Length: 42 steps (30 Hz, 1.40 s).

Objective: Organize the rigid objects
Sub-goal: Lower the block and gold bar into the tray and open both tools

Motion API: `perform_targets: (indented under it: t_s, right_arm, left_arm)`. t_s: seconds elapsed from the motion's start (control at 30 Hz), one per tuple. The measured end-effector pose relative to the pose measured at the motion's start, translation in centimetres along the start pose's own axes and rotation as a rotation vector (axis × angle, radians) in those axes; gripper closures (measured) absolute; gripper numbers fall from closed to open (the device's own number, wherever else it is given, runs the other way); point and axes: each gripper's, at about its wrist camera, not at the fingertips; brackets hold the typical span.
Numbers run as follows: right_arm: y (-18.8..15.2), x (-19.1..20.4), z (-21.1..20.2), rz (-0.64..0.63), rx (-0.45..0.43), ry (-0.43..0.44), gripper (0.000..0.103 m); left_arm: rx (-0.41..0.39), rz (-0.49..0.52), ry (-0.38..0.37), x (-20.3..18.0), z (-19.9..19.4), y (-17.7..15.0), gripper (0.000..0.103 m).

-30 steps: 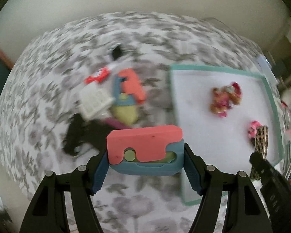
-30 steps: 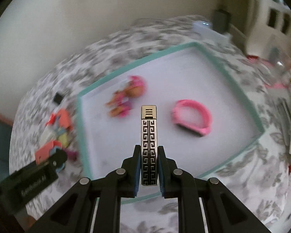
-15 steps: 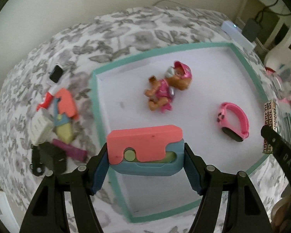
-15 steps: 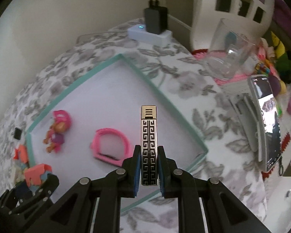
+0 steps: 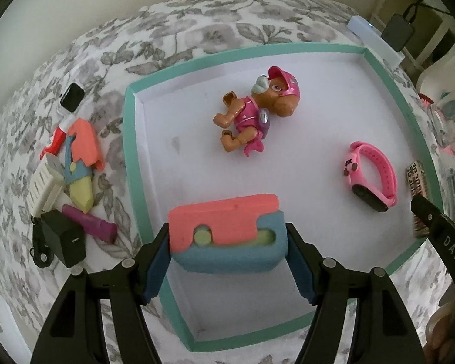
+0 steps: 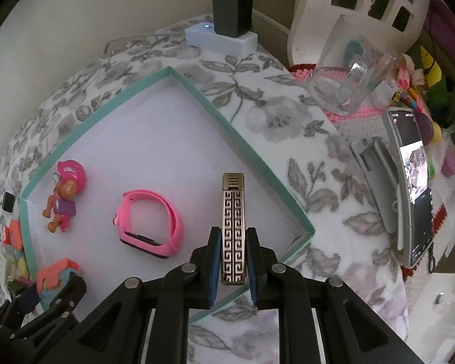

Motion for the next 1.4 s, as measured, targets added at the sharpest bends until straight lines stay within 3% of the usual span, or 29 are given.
perform_targets:
  t_s: [0.3,0.37,0.4,0.43,0.47,0.7,0.97,1.13,1.23,1.4]
  right_arm:
    - [0.5,1.0,-2.2,-0.045,-0.051,0.008,0.081]
    - [0.6,1.3,-3.0,-0.058,-0.075,0.013,0.059]
    - [0.6,1.5,-3.2,-0.063,-0.085,0.014,0.053]
    - [0.6,1.6,-3.6,-0.067,-0.098,0.018,0.047]
    - [0.6,1.8,-3.9,-0.071,-0.104,0.021,0.046]
    - [0.2,3.0,-4.5,-0.115,-0.122,0.043,0.035]
    - [-0.9,5.4,-4.9,-0.168,-0.134,0.073,0.014]
    - [-1.6,7.1,-5.0,-0.207,-0.136,0.097,0.011]
    - [-2.2,8.4,-5.2,-0.243,-0.148,0.099,0.0]
    - [-3.1,10.9,-5.5,-0.288,-0.15,0.134,0.0]
  left_arm:
    - [-0.031,-0.059,-0.06,1.6,-1.9,0.4,0.03]
    - [-0.041,-0.085,-0.07,2.3,-2.5,0.5,0.029]
    - [-0.048,-0.099,-0.072,2.9,-2.6,0.5,0.028]
    - [-0.055,-0.115,-0.071,3.4,-2.8,0.5,0.015]
    - [-0.062,-0.129,-0.069,3.8,-3.1,0.5,0.01]
    - [-0.105,-0.2,-0.016,7.5,-4.0,0.2,0.009]
    - [-0.113,-0.26,0.008,10.9,-4.4,-0.6,0.008]
    - [-0.129,-0.306,0.027,13.6,-4.6,-1.4,0.0]
    - [-0.137,-0.357,0.018,15.8,-4.6,-2.1,0.0]
    - [-0.157,-0.405,0.038,19.1,-4.9,-3.3,0.0]
Point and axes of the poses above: each gripper's, at about its wrist camera, not at the fingertips, and z roughly the way its jaws point, x to its left, y to its top, and after that the axes turned 6 degrees about z, right-handed
